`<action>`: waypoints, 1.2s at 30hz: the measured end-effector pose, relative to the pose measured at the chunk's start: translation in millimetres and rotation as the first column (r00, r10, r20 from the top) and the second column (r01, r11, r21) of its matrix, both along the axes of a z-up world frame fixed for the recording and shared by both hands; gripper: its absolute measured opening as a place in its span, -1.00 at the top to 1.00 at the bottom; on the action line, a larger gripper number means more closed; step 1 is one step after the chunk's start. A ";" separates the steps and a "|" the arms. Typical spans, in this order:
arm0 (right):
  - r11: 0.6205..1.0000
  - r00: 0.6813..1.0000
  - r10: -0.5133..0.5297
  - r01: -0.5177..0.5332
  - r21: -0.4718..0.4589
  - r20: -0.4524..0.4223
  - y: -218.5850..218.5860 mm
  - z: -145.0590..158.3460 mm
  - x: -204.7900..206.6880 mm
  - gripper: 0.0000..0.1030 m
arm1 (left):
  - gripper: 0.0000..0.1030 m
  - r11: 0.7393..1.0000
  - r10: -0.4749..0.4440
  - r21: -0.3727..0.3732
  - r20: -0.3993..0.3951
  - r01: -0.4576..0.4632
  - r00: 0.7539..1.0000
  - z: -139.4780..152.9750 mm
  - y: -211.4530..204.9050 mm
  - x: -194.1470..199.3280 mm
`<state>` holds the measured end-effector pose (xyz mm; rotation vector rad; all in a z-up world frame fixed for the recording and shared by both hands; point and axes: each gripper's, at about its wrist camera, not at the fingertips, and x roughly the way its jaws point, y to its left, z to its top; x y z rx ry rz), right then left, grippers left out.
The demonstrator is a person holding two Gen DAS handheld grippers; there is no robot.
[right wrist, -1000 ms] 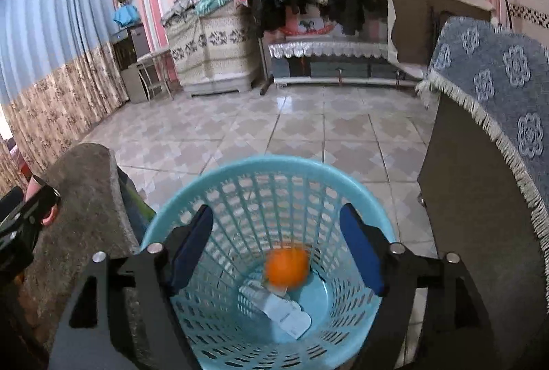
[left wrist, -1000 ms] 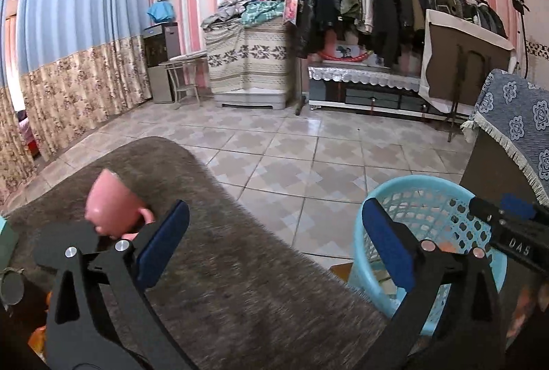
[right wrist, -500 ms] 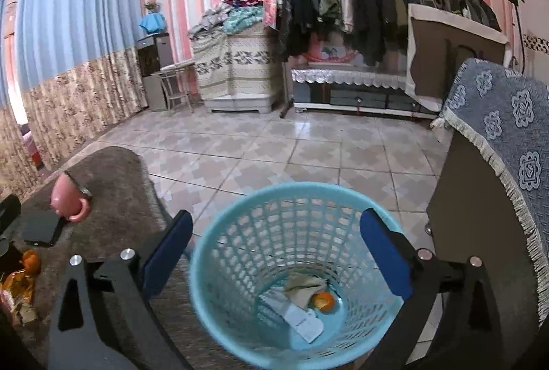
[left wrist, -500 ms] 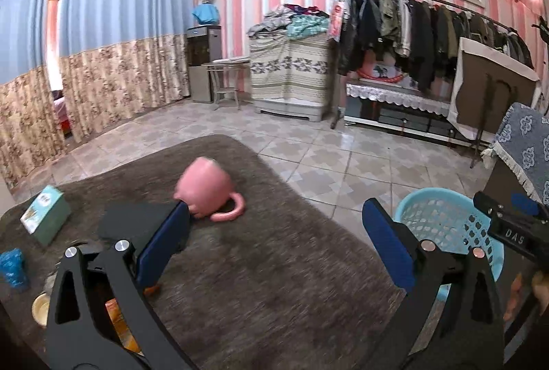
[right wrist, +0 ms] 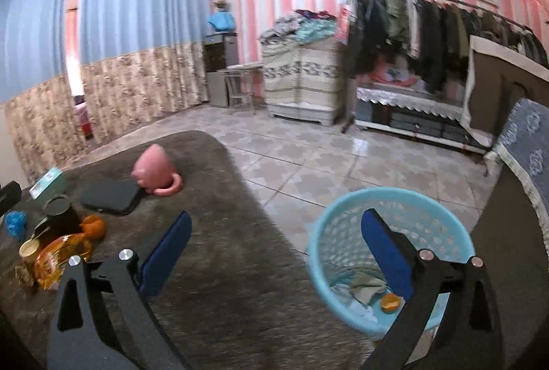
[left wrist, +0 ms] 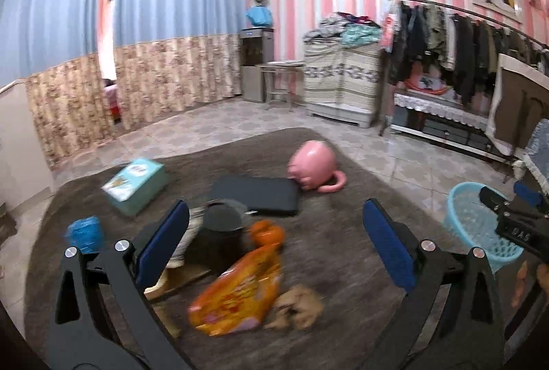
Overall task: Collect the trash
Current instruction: 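Move both grippers back over the rug toward the brown paper bag, then grasp the crumpled brown paper bag with the left gripper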
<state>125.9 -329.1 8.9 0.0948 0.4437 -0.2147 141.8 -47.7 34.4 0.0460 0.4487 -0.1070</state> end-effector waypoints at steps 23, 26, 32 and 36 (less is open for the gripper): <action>0.977 0.977 0.185 -0.195 -0.090 -0.108 82.5 -24.1 11.0 -0.88 | -0.89 0.981 0.195 0.021 -0.233 -0.195 0.953 -101.8 113.0 -17.7; 0.970 0.967 0.223 -0.233 -0.074 -0.125 93.7 -28.9 12.4 -0.88 | -0.85 0.976 0.208 -0.005 -0.246 -0.216 0.947 -108.2 125.4 -16.2; 0.949 0.943 0.294 -0.307 -0.074 -0.154 119.1 -36.8 15.6 -0.88 | -0.30 0.984 0.169 -0.010 -0.293 -0.180 0.941 -117.6 122.4 -1.0; 0.930 0.924 0.338 -0.357 -0.088 -0.178 136.2 -43.5 15.3 -0.88 | 0.21 0.990 0.112 -0.041 -0.327 -0.133 0.938 -122.5 121.5 3.9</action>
